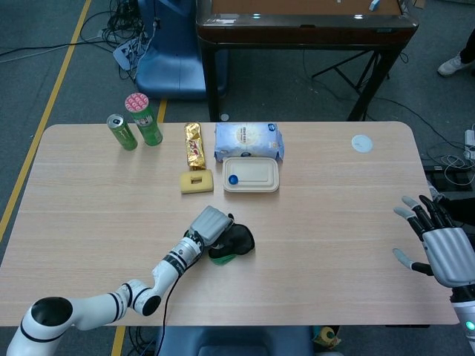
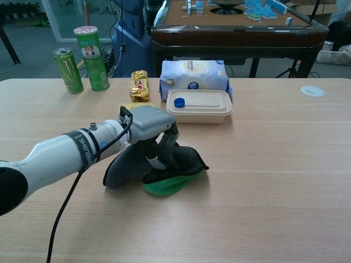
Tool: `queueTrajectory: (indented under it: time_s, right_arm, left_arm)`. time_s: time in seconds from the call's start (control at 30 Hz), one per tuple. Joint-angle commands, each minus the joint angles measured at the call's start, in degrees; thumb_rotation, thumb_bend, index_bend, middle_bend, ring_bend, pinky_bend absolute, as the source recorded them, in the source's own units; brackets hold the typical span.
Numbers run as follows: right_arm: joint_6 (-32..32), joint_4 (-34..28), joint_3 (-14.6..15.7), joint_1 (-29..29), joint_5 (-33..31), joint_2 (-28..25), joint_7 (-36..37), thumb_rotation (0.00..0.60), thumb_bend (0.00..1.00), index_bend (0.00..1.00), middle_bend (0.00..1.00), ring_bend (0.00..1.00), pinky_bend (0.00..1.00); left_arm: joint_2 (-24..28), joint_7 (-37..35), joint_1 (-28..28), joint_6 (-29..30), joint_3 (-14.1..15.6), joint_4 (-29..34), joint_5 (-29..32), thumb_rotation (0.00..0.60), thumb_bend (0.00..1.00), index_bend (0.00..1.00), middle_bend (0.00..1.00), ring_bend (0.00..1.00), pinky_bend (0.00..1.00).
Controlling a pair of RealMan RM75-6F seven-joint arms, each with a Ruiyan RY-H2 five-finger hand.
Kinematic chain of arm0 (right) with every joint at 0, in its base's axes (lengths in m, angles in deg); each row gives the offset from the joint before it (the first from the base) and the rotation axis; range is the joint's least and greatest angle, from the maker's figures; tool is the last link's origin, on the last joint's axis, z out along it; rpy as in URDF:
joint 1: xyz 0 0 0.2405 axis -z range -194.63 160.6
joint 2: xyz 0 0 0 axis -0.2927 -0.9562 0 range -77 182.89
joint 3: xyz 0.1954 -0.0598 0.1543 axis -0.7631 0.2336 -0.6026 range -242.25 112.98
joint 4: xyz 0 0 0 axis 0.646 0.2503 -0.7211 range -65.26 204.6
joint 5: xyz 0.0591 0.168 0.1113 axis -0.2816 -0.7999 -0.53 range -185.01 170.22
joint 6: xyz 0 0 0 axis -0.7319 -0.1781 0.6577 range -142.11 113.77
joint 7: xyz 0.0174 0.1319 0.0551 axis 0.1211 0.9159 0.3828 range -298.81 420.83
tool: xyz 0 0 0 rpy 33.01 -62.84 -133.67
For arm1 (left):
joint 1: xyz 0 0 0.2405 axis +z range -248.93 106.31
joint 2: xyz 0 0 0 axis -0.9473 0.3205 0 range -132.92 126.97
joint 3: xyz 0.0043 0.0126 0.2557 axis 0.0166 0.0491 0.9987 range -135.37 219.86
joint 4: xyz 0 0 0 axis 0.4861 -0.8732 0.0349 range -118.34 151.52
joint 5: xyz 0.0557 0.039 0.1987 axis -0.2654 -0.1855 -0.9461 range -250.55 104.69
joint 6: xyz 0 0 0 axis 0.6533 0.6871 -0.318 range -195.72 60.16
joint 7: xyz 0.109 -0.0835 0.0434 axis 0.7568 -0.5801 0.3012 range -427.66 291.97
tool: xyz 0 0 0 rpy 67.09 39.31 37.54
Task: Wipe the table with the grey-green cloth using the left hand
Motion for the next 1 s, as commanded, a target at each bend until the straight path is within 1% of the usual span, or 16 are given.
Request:
queueTrajectory:
  time_s: [0.03,0.23,0.47,0.6,0.77,1.0]
  right_arm:
    - [-0.18,0.18,0.01,0.1,-0.01,-0.06,0.26,0.6,0.3,0.21,0.14,0.03,0.1]
    - [-0.61,0.36,0.14,0.38,0.15,-0.22,0.65,0.6,0.3,0.21,0.14,0.03,0.1]
    - [-0.96,0.43,0.25,0.52,0.54,-0.2,0.95,0.6,0.3,0.21,0.14,0.03,0.1]
    - [-0.87,0.5,0.3,0.5,0.53,-0.13,1.03,0.6,0.3,0.21,0.14,0.03,0.1]
    - [-0.84,0.36,0.26,0.47,0.47,-0.12,0.89,0.6,0.3,0.21,0.14,0.03,0.1]
    - [-0.95,-0.14,0.27,0.61,0.34,-0.34,0.39,0.6,0.3,0.21,0.14,0.03,0.1]
  left_arm:
    - [-2.13,4.45,-0.81,0.21,-0.16,-2.92,2.45,0.6,0.15,0.59,0.66,0.65,0.94]
    - [-3.03,9.75,-0.8,2.2,0.42,-7.15,3.1,0.6,0.15,0.59,0.67,0.65,0.94]
    - [-1.62,13.24,0.17,4.16,0.33,-8.98,4.15,0.6,0.15,0.6,0.68,0.66,0.95]
    - [-1.0,13.9,0.49,4.32,0.07,-8.01,4.9,0.6,0.15,0.6,0.68,0.66,0.95]
    - [-1.15,11.65,0.35,4.1,0.61,-5.74,3.71,0.6,0.15,0.61,0.69,0.66,0.95]
    - [-2.38,11.51,-0.13,4.03,3.03,-3.26,0.74,0.6,0.15,0.61,0.69,0.67,0.95]
